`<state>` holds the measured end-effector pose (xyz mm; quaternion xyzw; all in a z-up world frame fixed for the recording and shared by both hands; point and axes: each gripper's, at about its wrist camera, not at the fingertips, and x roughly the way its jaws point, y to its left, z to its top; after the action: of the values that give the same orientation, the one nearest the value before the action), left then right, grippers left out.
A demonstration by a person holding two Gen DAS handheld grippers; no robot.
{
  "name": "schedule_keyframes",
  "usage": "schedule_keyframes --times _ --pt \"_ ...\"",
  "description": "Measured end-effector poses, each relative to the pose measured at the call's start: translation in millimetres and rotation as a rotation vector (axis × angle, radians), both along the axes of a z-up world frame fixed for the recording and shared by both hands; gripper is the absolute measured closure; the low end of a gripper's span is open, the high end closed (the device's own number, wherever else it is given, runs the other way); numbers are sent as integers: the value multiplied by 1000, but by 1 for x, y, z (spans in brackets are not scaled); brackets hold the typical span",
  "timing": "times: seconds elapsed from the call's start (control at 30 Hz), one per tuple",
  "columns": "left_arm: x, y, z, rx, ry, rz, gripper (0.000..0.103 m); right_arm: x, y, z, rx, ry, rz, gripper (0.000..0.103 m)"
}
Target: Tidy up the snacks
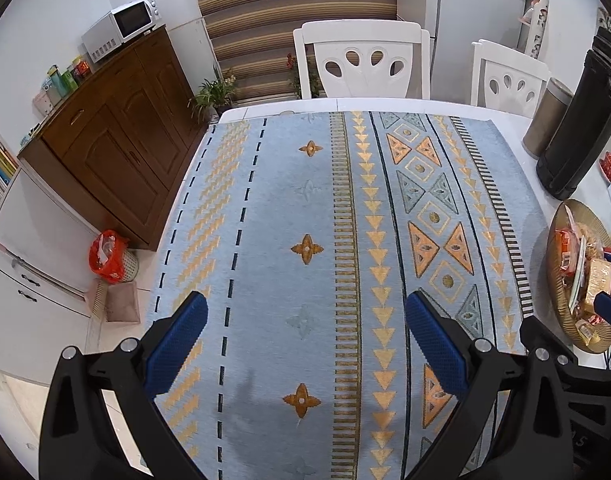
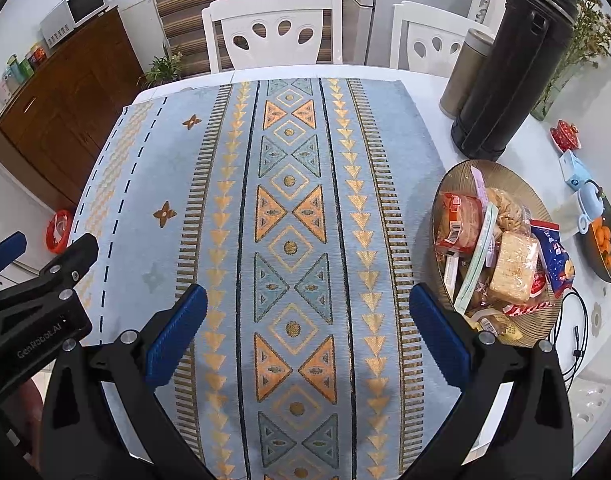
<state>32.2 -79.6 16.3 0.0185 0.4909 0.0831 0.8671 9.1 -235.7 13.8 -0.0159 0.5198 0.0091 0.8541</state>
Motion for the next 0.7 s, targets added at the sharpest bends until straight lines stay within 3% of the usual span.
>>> schedule_keyframes --times 0.7 --pt "-1 0 -2 -15 10 0 5 -2 2 2 -3 -5 -10 3"
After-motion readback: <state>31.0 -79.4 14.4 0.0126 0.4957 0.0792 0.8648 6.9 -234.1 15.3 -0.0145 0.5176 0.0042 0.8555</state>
